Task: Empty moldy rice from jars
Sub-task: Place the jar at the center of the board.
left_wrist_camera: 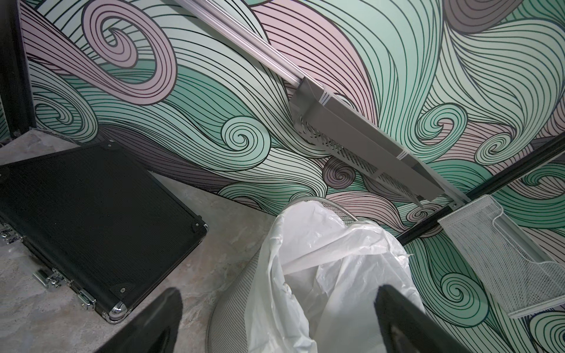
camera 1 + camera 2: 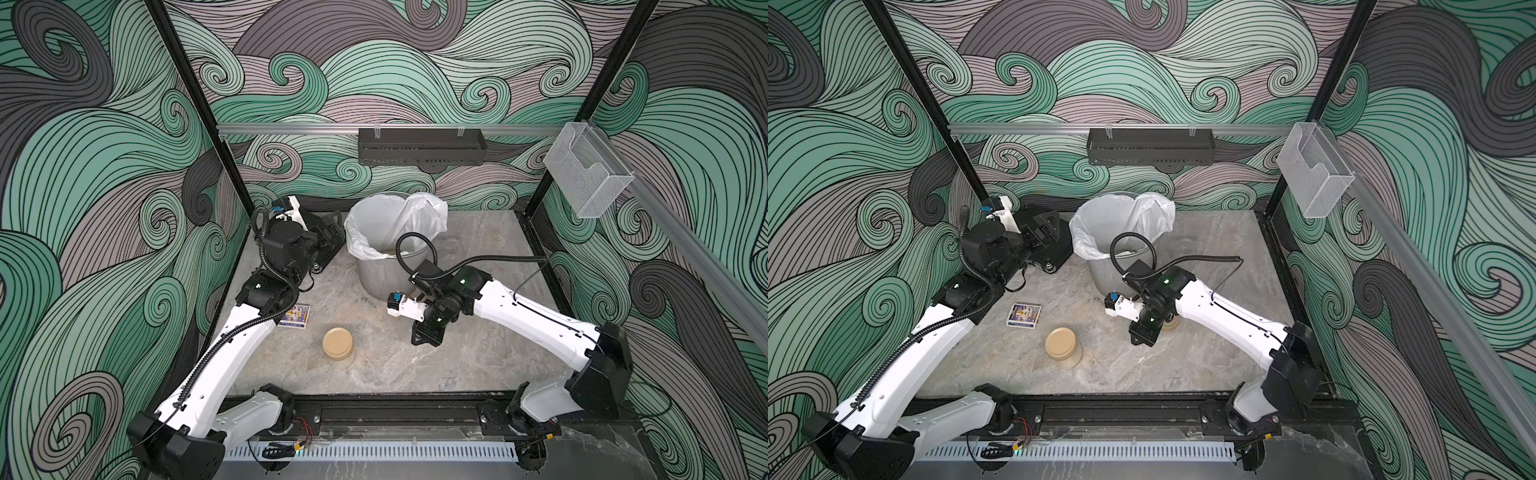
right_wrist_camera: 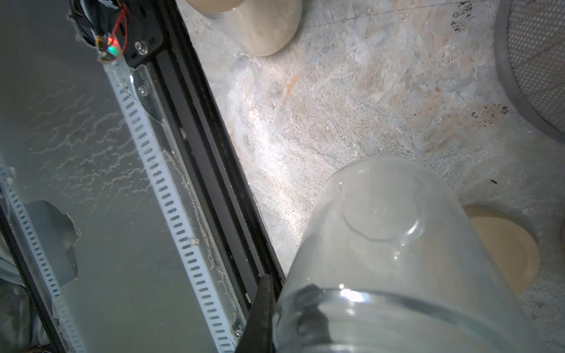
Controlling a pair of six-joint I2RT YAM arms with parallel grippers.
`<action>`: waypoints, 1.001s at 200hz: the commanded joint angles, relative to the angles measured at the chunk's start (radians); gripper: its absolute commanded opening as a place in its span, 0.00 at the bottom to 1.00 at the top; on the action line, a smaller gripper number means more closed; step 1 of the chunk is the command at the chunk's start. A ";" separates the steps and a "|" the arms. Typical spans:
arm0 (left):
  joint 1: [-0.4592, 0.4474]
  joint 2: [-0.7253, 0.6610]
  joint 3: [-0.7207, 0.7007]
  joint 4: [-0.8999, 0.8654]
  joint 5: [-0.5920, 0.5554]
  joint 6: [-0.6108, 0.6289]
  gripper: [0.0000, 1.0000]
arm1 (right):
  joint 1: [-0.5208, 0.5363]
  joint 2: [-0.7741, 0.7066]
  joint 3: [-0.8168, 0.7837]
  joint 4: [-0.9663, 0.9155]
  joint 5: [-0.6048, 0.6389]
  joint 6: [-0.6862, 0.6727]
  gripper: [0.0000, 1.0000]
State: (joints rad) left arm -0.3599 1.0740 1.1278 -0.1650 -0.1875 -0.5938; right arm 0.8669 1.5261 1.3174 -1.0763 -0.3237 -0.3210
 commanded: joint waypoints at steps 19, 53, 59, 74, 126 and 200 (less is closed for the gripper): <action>0.013 -0.017 -0.004 -0.012 -0.017 0.018 0.99 | 0.007 0.069 0.051 -0.002 0.071 -0.066 0.00; 0.015 -0.022 -0.008 -0.014 -0.015 0.019 0.99 | 0.007 0.113 0.051 0.043 0.098 -0.072 0.00; 0.015 -0.023 -0.010 -0.014 -0.015 0.019 0.99 | 0.007 0.119 0.051 0.054 0.098 -0.070 0.00; 0.016 -0.024 -0.011 -0.015 -0.014 0.019 0.99 | 0.007 0.136 0.053 0.072 0.103 -0.067 0.00; 0.021 -0.019 -0.012 -0.014 -0.013 0.018 0.99 | 0.007 0.190 0.055 0.098 0.124 -0.078 0.00; 0.024 -0.014 -0.011 -0.013 -0.007 0.018 0.99 | 0.001 0.247 0.057 0.114 0.133 -0.091 0.00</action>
State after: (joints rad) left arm -0.3470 1.0695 1.1149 -0.1741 -0.1871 -0.5900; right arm 0.8703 1.7573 1.3441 -0.9733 -0.2047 -0.3923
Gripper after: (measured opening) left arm 0.986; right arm 0.108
